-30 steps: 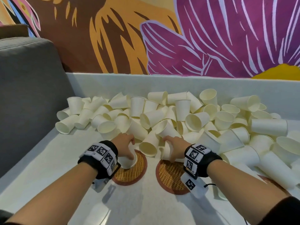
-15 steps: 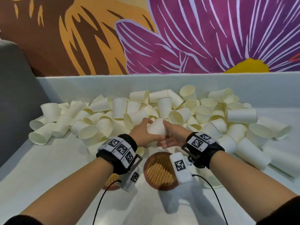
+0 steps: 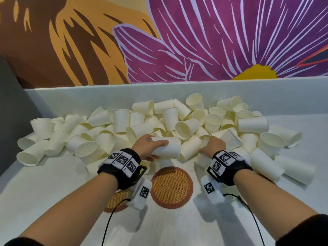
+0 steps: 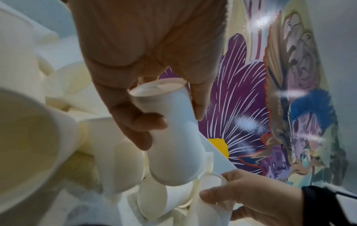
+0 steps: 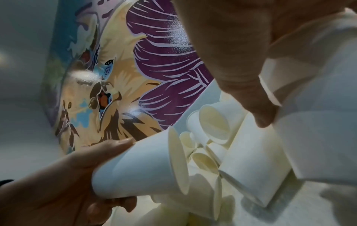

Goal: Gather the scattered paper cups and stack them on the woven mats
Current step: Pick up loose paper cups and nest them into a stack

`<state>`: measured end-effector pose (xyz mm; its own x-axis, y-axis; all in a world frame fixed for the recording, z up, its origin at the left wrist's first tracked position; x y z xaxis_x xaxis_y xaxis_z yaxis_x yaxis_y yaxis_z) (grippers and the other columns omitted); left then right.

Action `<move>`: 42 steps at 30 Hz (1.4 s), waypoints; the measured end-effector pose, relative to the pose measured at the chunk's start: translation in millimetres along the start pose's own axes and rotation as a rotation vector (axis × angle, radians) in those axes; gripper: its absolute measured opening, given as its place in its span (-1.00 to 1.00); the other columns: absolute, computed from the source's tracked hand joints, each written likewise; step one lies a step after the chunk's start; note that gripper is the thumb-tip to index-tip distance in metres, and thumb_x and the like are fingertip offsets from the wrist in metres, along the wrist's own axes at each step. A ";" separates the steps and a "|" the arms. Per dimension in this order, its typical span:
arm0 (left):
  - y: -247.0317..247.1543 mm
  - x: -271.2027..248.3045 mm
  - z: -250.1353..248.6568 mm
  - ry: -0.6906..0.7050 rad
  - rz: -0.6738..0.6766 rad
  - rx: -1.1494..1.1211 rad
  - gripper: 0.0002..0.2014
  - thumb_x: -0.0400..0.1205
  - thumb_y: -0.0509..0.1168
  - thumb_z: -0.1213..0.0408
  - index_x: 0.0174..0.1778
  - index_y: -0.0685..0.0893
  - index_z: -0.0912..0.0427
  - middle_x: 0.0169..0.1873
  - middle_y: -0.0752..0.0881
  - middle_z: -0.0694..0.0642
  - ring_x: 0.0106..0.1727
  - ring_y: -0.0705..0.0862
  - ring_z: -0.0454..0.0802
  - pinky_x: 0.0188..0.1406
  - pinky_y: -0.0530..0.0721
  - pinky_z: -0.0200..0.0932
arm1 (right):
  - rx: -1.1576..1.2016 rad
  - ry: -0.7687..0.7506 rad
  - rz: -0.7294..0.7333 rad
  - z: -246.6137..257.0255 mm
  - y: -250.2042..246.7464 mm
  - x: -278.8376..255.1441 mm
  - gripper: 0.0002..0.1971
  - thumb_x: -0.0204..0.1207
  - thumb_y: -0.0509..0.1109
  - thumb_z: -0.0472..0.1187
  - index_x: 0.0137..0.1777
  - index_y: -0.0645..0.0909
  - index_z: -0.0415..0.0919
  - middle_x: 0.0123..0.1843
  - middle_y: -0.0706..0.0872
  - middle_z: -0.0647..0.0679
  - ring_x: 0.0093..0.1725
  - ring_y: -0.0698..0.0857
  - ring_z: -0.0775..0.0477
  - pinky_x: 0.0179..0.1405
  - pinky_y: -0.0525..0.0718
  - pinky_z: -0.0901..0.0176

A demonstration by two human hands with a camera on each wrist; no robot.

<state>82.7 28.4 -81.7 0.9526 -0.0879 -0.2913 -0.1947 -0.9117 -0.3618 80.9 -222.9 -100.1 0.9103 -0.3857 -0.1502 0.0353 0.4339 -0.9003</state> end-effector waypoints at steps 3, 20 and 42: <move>6.3 2.5 7.2 -0.044 0.025 -0.085 -0.42 0.50 0.43 0.00 0.35 0.44 0.17 0.16 0.60 0.22 -0.31 0.72 0.06 -0.50 0.63 -0.23 | 0.174 -0.011 -0.021 4.8 -13.2 -1.2 -0.64 0.59 0.26 -0.12 0.26 0.57 -0.37 0.27 0.65 -0.31 0.26 0.61 -0.32 0.15 0.54 0.03; 14.1 2.7 -1.0 0.004 0.084 0.054 -0.48 0.43 0.46 -0.09 0.21 0.56 0.10 0.00 0.70 0.20 -0.35 0.67 0.05 -0.49 0.57 -0.22 | 0.629 -0.021 0.678 57.0 32.0 -52.8 -0.57 0.70 0.03 0.08 -0.04 0.54 -0.26 -0.25 0.68 -0.14 -0.26 0.67 -0.07 -0.18 0.57 0.12; -10.6 16.2 -36.8 0.149 -0.151 0.852 -0.55 0.67 0.16 -0.03 0.26 0.53 0.28 0.22 0.64 0.26 0.23 0.60 0.21 0.08 0.50 -0.09 | -0.529 -0.127 0.268 -13.5 20.6 -24.0 -0.68 0.31 0.50 -0.07 0.01 0.63 -0.20 -0.04 0.63 -0.12 -0.04 0.67 -0.22 0.04 0.72 -0.20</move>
<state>108.8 21.9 -50.0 0.9913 -0.0962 -0.0897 -0.1157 -0.3128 -0.9427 54.1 -215.7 -120.5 0.9023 -0.2049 -0.3794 -0.3824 0.0263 -0.9236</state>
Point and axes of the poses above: each hand's wrist, its own x-axis towards the middle knuckle, its own y-axis out of the palm, z = x × y, the point moved 10 cm from there along x, towards the middle knuckle
